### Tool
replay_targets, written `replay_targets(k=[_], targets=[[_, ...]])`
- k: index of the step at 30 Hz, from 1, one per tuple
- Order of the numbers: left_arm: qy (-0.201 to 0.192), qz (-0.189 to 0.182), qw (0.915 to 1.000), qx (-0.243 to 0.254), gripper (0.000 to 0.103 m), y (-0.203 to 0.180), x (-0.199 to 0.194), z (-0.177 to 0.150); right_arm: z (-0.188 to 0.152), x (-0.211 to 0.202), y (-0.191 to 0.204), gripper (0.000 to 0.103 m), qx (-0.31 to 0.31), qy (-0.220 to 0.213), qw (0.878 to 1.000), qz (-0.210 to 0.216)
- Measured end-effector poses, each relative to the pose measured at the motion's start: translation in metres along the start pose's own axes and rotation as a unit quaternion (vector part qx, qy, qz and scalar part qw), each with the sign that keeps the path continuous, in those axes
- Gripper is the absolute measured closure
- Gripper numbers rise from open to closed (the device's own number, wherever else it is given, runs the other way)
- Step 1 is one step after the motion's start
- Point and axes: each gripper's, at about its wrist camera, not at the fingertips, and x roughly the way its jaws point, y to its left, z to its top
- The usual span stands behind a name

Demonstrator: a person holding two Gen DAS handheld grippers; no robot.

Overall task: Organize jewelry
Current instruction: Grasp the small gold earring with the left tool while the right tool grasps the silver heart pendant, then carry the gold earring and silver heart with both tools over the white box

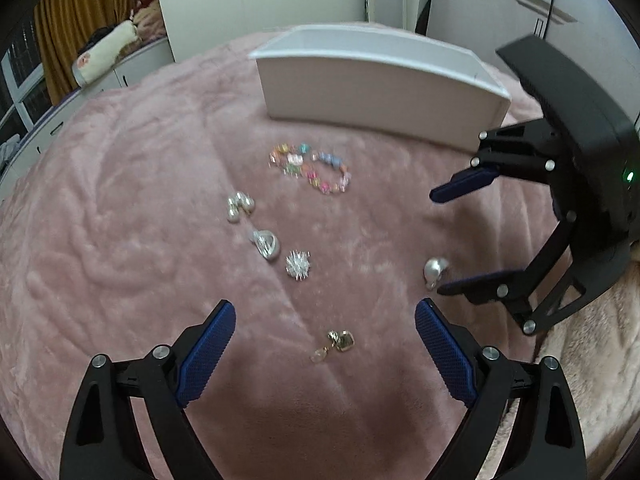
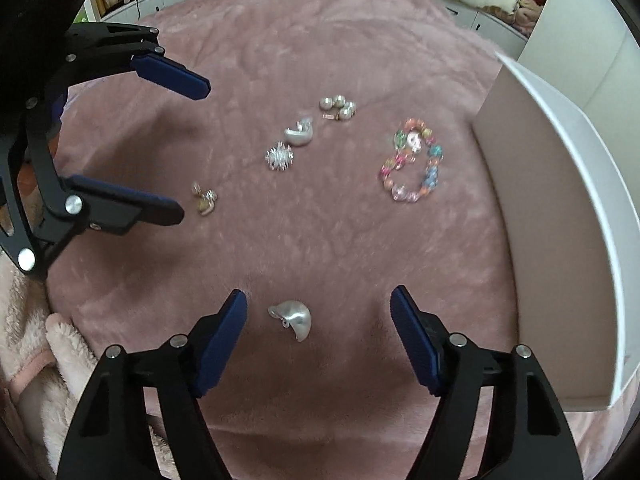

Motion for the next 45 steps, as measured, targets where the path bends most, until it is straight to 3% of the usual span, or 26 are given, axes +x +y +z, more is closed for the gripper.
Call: replay_targets(k=[4, 12, 19, 24, 26, 37, 45], targets=[[0.030, -0.007, 0.9995, -0.001, 0.026, 0.003, 0.015, -0.006, -0.004, 0.010, 0.004, 0.034, -0.001, 0.016, 1.000, 0.008], [0.060, -0.018, 0.9980, -0.006, 0.038, 0.005, 0.027, -0.012, -0.014, 0.020, 0.004, 0.037, 0.004, 0.042, 0.999, 0.017], [0.071, -0.022, 0.9972, -0.013, 0.060, 0.007, 0.029, -0.013, -0.018, 0.019, -0.005, 0.068, 0.027, 0.043, 0.998, 0.027], [0.073, -0.027, 0.9968, -0.017, 0.073, 0.009, 0.029, -0.015, -0.015, 0.022, -0.008, 0.080, 0.024, 0.043, 0.998, 0.029], [0.075, -0.032, 0.9966, -0.015, 0.090, 0.008, 0.028, -0.017, -0.015, 0.022, -0.010, 0.082, 0.025, 0.042, 0.998, 0.029], [0.072, -0.025, 0.9969, -0.022, 0.092, 0.008, 0.025, -0.017, -0.022, -0.001, -0.008, 0.082, 0.037, 0.022, 0.999, 0.023], [0.047, -0.029, 0.9972, -0.050, 0.093, 0.017, 0.010, -0.006, -0.019, -0.019, -0.022, 0.084, 0.057, -0.016, 0.998, 0.016]])
